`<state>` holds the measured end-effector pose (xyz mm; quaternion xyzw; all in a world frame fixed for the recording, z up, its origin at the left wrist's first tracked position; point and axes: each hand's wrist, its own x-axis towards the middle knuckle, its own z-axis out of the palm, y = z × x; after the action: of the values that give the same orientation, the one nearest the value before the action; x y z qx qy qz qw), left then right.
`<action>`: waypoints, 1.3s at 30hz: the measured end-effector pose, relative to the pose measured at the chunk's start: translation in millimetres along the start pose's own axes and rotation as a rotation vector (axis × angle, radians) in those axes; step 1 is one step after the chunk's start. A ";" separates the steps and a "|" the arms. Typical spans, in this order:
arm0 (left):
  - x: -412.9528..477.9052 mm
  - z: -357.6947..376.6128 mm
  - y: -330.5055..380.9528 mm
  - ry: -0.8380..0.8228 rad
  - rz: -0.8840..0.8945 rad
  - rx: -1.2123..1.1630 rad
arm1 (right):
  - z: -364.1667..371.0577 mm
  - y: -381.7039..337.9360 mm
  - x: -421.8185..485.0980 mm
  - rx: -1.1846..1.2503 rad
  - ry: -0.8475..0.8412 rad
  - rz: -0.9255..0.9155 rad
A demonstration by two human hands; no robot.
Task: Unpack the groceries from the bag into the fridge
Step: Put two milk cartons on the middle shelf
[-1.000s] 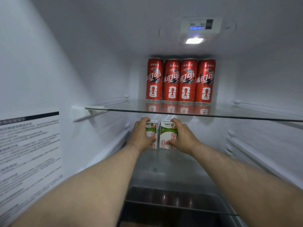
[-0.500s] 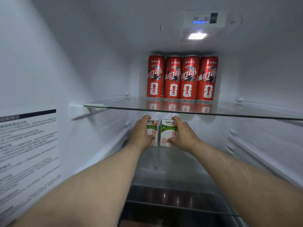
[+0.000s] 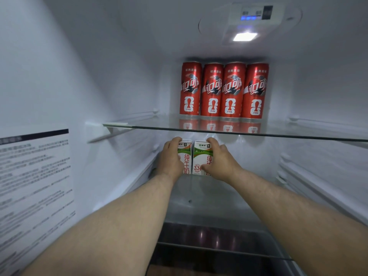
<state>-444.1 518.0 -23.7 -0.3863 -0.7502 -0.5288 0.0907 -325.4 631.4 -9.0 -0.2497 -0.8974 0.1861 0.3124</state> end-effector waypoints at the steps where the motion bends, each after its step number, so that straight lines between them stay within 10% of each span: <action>1: -0.4 -0.2 0.6 0.001 -0.003 0.001 | 0.1 -0.8 -0.3 0.000 0.001 0.003; 29: -30.9 -27.3 18.0 0.029 0.032 0.179 | -49.6 -4.0 -54.3 -0.230 -0.119 0.180; 39: -82.9 -64.3 45.6 -0.355 0.066 0.337 | -55.7 -32.1 -104.5 -0.158 -0.129 0.159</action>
<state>-374.0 428.9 -8.6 -0.4769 -0.8189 -0.3170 0.0378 -228.6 556.5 -1.1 -0.3314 -0.9049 0.1544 0.2177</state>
